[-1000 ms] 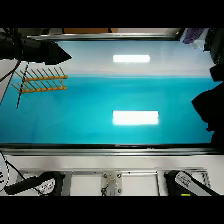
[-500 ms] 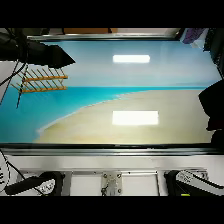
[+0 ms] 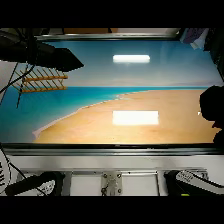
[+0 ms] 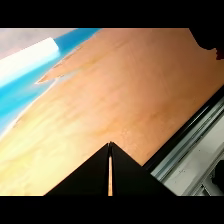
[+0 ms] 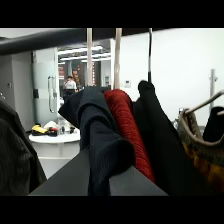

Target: Fold the clothes and pants, and hang the long-sleeved shirts on hangers.

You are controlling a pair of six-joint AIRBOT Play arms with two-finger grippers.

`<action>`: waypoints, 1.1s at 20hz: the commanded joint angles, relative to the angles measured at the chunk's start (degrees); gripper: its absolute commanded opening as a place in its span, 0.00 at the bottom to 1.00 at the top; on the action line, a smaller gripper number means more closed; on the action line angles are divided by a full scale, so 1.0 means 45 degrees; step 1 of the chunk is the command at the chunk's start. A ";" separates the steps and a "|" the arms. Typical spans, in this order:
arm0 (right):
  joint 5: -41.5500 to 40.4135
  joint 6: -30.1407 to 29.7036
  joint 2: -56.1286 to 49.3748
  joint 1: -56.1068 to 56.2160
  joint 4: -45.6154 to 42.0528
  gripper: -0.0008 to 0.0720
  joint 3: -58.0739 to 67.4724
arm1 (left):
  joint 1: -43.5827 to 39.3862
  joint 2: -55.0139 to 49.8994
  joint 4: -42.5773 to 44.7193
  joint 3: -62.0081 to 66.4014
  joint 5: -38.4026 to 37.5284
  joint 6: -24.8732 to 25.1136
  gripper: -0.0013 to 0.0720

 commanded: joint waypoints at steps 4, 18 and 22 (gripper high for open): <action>0.0058 0.0029 0.0238 -0.0029 0.0243 0.05 -0.0384 | -0.0044 -0.0019 -0.0005 0.0015 0.0389 0.0005 0.05; 0.3434 0.0083 0.3220 -0.0029 0.0248 0.83 -0.0384 | -0.0044 -0.0034 0.0000 0.0015 0.0733 0.0010 0.05; 0.9175 0.0087 0.3609 -0.0024 0.0243 0.83 -0.0384 | -0.0039 -0.0034 0.0005 0.0015 0.0831 0.0019 0.05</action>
